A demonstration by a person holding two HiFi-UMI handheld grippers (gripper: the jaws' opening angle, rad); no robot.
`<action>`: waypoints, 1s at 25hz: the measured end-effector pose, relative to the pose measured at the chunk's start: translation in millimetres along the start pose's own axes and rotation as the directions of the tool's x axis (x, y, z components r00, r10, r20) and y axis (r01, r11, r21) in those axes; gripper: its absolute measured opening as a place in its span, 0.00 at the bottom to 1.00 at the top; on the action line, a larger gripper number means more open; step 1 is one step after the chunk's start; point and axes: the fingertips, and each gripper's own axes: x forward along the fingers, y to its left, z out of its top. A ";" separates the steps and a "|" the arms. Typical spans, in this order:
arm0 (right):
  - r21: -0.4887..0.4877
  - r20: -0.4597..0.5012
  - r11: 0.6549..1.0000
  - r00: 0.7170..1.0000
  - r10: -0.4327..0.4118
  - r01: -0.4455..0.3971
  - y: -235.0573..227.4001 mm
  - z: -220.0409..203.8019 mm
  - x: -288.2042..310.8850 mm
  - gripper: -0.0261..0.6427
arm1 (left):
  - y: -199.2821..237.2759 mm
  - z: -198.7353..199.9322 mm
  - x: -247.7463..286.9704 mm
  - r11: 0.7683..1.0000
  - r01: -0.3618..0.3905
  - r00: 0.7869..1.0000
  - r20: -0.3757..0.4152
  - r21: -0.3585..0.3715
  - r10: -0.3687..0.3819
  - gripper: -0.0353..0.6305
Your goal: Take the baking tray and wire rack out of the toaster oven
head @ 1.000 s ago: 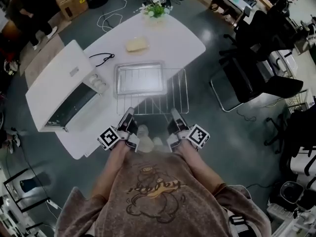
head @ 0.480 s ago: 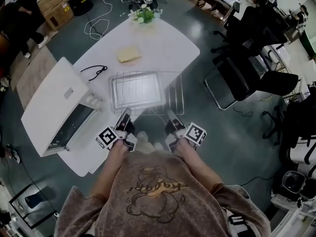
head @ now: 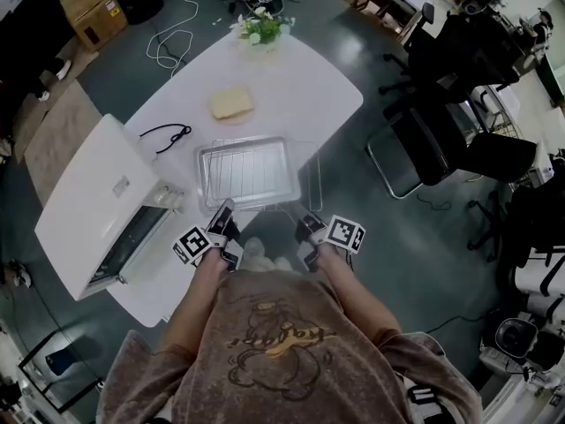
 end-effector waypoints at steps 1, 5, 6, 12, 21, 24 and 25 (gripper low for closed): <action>0.006 -0.002 1.000 1.000 -0.005 0.005 -2.3 0.4 3.2 0.07 | 3.2 1.4 2.2 1.000 -0.006 1.000 -0.002 -0.002 0.006 0.06; 0.021 0.016 1.000 1.000 -0.012 0.012 -8.7 4.1 14.2 0.07 | 11.9 8.1 11.8 1.000 -0.023 1.000 -0.004 -0.004 0.022 0.06; 0.029 0.024 1.000 1.000 -0.013 0.012 -9.6 4.9 16.3 0.07 | 13.6 9.8 13.8 1.000 -0.028 1.000 -0.006 -0.005 0.027 0.06; 0.109 0.072 0.994 0.997 -0.032 0.024 -15.9 4.3 24.7 0.06 | 21.1 18.3 21.3 0.999 -0.055 0.998 -0.021 -0.001 0.055 0.07; 0.205 0.143 0.979 0.989 -0.029 -0.001 -15.8 10.2 28.8 0.04 | 31.9 14.9 22.5 0.994 -0.087 0.996 -0.026 -0.066 0.086 0.07; 0.209 0.157 0.978 0.987 -0.021 -0.012 -13.9 11.9 29.9 0.04 | 31.5 12.6 21.4 0.993 -0.083 0.996 -0.029 -0.085 0.081 0.14; 0.216 0.165 0.976 0.986 -0.021 -0.015 -14.1 12.1 29.7 0.04 | 30.8 11.3 21.1 0.993 -0.080 0.996 -0.033 -0.088 0.077 0.18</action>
